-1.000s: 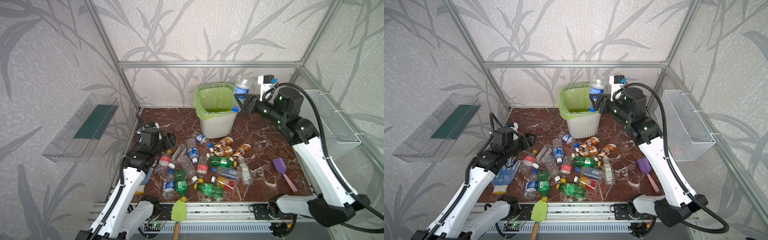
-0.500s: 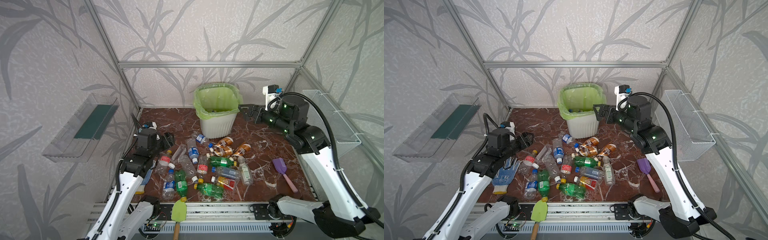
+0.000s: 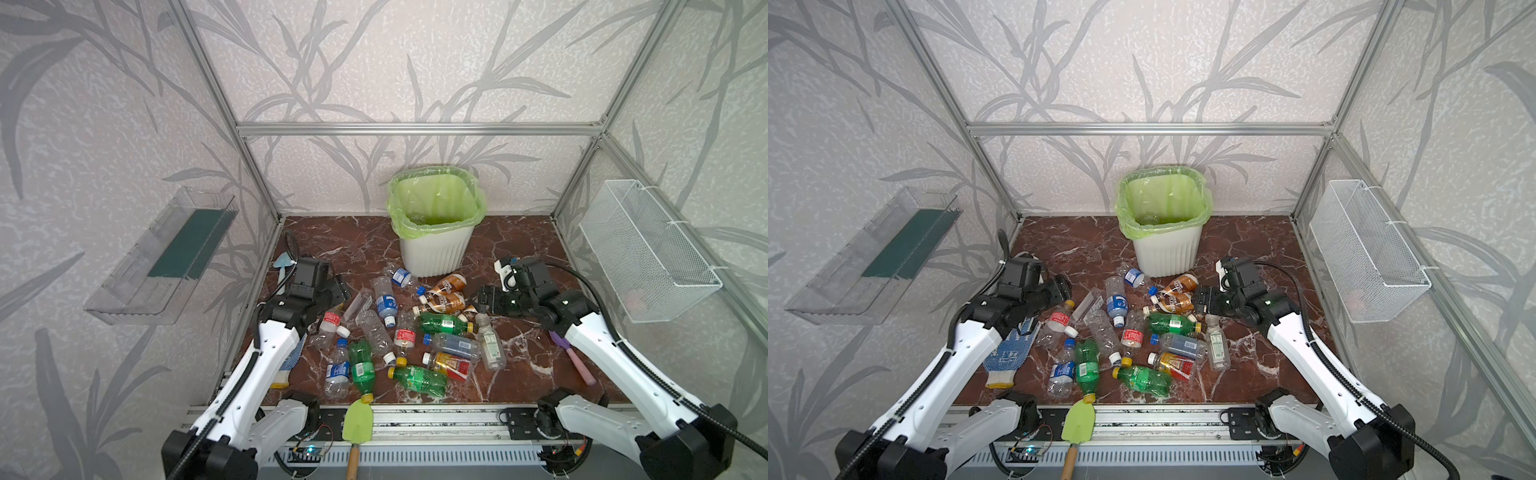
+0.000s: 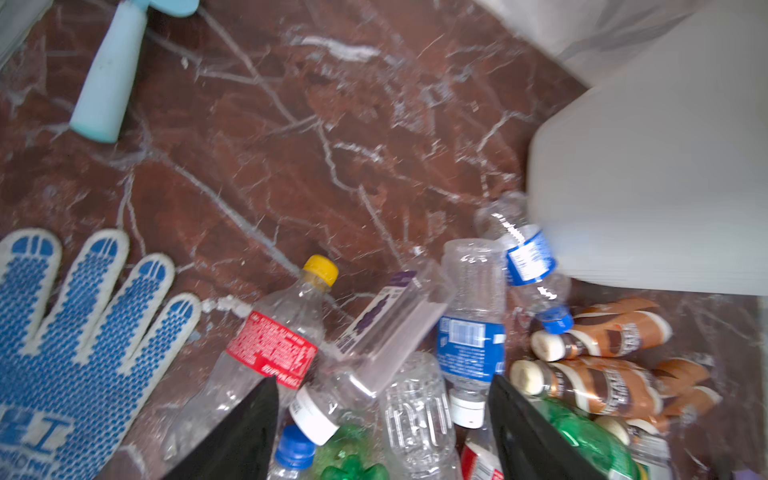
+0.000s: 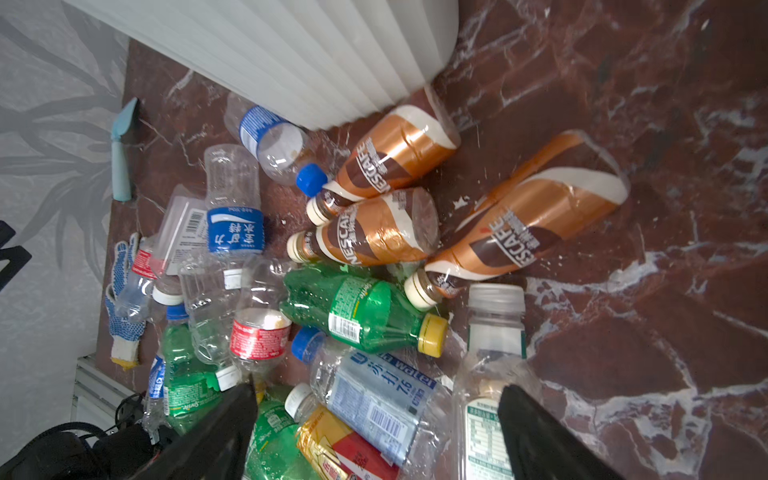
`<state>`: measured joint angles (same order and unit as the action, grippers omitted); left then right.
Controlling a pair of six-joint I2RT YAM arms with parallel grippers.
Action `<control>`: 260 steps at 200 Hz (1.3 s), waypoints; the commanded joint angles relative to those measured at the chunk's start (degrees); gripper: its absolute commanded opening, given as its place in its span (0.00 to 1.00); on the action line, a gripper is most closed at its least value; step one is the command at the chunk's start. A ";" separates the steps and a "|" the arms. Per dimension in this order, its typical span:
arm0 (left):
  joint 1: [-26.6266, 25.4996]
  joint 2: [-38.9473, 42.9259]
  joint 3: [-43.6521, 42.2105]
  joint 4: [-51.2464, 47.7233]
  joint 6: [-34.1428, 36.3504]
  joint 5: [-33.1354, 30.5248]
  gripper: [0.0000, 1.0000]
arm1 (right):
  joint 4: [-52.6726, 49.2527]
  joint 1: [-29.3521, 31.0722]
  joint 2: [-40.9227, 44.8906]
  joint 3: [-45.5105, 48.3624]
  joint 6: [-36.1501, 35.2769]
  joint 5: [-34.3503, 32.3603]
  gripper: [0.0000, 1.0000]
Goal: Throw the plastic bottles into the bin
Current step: 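Grasp the red-label bottle with the left gripper while the right gripper returns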
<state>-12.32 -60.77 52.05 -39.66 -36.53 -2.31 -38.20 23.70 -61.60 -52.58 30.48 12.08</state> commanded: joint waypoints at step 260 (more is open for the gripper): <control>7.13 -26.13 4.62 -16.98 6.36 0.86 0.86 | 9.05 0.55 -0.54 6.62 1.78 2.45 0.91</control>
<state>-5.50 -86.17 55.42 -55.66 -30.52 -1.63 -29.76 24.01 -62.28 -46.63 31.81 14.02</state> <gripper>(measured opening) 0.878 0.908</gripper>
